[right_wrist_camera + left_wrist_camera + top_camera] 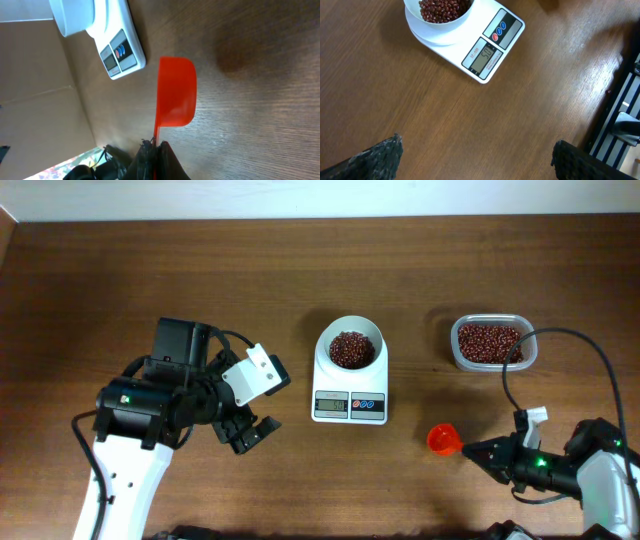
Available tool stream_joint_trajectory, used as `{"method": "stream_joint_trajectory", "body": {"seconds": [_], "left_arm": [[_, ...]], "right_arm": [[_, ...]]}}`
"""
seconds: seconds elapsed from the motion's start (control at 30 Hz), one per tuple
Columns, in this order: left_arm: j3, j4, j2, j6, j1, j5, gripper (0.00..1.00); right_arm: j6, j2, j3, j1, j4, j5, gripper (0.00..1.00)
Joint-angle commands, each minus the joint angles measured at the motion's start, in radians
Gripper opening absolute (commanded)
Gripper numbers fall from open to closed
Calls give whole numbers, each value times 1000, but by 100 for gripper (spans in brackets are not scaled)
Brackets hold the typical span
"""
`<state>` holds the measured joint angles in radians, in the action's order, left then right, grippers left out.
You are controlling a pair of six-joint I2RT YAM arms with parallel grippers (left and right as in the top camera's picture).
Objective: Scoop and weigh 50g on scale
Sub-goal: 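Move the scoop down and right toward the table front, then lower the orange scoop onto the table and open the right gripper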
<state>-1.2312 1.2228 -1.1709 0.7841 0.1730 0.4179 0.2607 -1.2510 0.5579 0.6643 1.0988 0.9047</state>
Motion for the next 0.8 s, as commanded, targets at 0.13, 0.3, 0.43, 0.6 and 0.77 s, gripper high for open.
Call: {"method": "stream_joint_trajectory", "body": {"seconds": [0.13, 0.3, 0.43, 0.6, 0.77], "left_arm": [[3, 1, 3, -12, 3, 4, 99], [3, 1, 3, -12, 3, 4, 99], [3, 1, 3, -12, 3, 4, 99], [3, 1, 3, -12, 3, 4, 99], [3, 1, 3, -12, 3, 4, 99]], "right_arm": [[-40, 5, -26, 5, -128, -79, 4], [-101, 5, -27, 5, -200, -79, 4], [-101, 5, -27, 5, -217, -78, 4], [-101, 5, -27, 5, -253, -78, 4], [-101, 5, -27, 5, -284, -79, 4]]}}
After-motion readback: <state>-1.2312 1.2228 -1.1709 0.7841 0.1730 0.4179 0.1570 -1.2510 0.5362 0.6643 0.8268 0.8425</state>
